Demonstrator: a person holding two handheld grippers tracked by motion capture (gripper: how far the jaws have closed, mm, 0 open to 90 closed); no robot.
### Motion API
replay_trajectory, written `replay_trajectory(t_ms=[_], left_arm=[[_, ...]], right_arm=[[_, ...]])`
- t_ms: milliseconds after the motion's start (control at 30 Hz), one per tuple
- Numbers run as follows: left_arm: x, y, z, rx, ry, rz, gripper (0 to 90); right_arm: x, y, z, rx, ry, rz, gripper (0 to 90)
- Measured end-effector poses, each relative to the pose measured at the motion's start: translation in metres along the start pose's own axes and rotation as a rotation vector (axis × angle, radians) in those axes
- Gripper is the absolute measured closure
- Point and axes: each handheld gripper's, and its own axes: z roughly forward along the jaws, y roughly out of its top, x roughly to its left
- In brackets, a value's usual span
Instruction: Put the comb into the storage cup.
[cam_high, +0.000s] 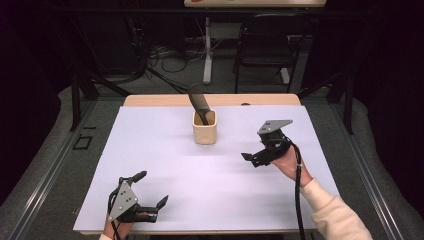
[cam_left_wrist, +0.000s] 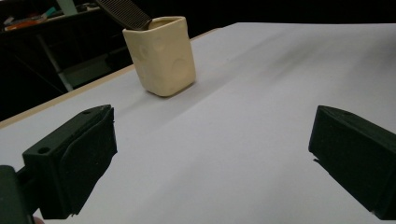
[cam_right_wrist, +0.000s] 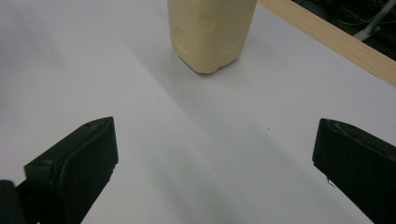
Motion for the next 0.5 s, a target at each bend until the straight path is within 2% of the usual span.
replay_trajectory(t_ms=[267, 500], left_arm=[[0.0, 0.0, 0.0, -0.001, 0.001, -0.001, 0.8], [0.0, 0.0, 0.0, -0.002, 0.001, -0.004, 0.8]], right_arm=[[0.006, -0.013, -0.012, 0.003, -0.012, -0.014, 0.0], [0.01, -0.028, -0.021, -0.012, -0.04, -0.024, 0.0]])
